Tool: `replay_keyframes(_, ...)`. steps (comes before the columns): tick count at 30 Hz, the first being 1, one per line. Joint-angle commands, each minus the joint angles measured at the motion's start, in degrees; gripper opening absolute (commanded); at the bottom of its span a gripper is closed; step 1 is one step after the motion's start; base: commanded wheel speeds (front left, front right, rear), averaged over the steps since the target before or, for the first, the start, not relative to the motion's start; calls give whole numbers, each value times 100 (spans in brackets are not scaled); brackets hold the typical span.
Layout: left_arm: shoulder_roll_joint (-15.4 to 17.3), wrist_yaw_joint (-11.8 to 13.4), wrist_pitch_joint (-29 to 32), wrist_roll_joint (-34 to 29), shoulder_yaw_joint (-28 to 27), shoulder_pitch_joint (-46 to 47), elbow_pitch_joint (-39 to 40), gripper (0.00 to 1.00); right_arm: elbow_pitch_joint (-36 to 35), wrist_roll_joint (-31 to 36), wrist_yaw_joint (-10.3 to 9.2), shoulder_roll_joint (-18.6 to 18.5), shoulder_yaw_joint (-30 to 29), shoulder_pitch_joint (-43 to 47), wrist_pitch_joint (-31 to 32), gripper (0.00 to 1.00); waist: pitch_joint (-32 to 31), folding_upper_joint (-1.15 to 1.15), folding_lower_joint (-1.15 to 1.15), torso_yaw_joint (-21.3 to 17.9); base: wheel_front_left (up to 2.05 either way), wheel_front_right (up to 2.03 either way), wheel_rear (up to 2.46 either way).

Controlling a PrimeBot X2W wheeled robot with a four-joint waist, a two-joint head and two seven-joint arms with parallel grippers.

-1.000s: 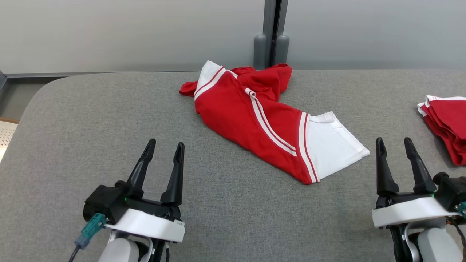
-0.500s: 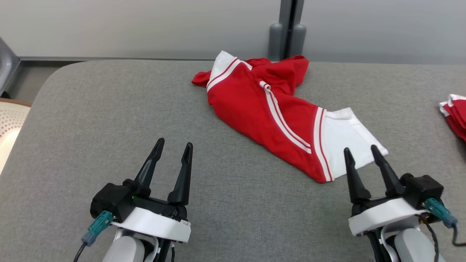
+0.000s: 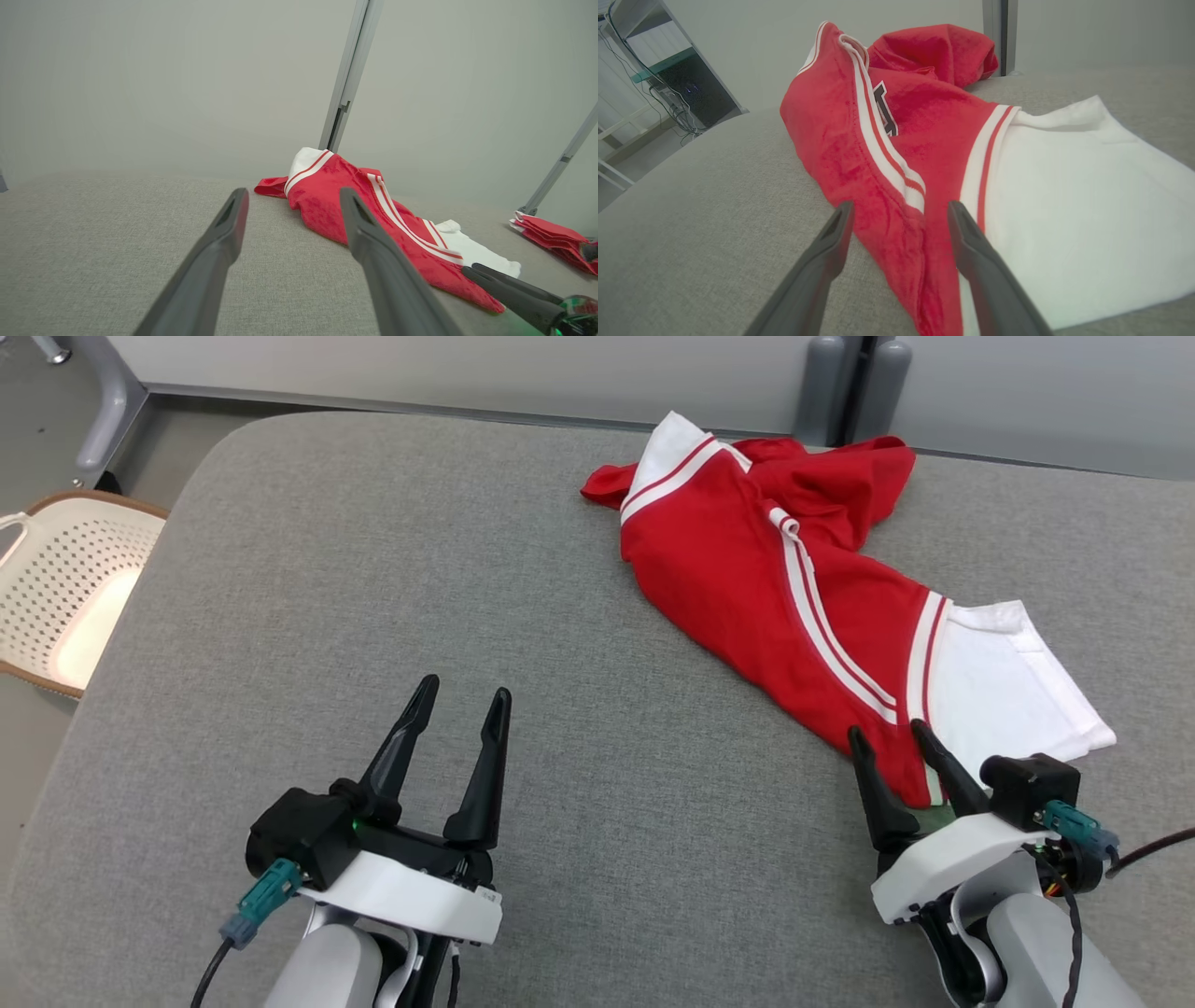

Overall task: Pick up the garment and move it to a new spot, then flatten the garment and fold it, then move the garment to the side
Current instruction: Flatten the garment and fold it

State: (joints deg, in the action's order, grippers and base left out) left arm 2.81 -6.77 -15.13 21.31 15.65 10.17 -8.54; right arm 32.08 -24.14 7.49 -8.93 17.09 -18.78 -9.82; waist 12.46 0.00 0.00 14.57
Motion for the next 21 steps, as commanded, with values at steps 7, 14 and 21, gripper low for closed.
replay_keyframes(7, 19, -31, 0, 33, 35, 183, -15, 100, 424, -176, 1, -50, 184, -272, -74, 23, 106, 0, 0, 205, 0, 0, 0)
replay_keyframes(14, 19, -10, 0, 32, 87, 195, -71, 100, 436, -322, 0, -45, 582, -467, -318, 0, -13, 0, 0, 294, 0, 0, 0)
replay_keyframes(21, 19, 39, 0, 29, 142, 21, -81, 100, -73, -505, 1, 86, 1434, -706, -255, 0, -349, 0, 0, 492, 0, 0, 0)
